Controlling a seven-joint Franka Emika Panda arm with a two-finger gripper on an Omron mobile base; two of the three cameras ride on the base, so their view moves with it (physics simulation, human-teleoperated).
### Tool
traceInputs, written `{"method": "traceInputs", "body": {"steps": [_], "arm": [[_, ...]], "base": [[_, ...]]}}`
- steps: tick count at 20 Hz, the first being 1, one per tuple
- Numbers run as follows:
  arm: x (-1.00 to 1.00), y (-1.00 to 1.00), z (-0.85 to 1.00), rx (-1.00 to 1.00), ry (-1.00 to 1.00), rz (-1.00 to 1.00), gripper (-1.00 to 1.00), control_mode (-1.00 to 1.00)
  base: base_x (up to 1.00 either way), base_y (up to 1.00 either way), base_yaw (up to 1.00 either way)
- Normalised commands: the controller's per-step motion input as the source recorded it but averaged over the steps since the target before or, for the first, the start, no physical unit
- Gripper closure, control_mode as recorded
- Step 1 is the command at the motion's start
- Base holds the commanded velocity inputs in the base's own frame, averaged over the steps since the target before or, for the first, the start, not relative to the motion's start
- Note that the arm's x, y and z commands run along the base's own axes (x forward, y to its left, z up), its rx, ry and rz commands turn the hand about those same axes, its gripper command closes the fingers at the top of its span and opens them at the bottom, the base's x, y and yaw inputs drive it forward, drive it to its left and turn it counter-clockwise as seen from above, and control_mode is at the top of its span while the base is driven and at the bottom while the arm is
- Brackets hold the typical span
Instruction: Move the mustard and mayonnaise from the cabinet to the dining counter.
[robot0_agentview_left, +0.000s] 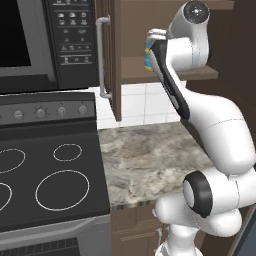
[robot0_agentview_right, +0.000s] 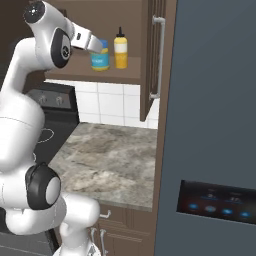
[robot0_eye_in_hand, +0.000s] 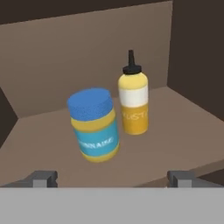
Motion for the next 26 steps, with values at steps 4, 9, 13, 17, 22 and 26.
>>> {"method": "traceInputs", "body": {"steps": [4,9,13,17,22,26], "arm": [[0.47,0.0,-0.01,-0.01,0.09,0.04,-1.0,-1.0],[0.4,0.02,-0.1,-0.06,0.03,0.05,-1.0,-1.0],[0.34,0.04,-0.07,-0.09,0.0,0.05,-1.0,-1.0],[0.34,0.02,-0.1,-0.07,0.0,0.06,-1.0,-1.0],[0.33,0.05,-0.12,0.0,0.01,0.03,-1.0,-1.0],[0.36,0.0,-0.02,0.0,0.0,0.01,-1.0,-1.0]], "base": [[0.0,0.0,0.0],[0.0,0.0,0.0],[0.0,0.0,0.0],[0.0,0.0,0.0],[0.0,0.0,0.0],[0.0,0.0,0.0]]}}
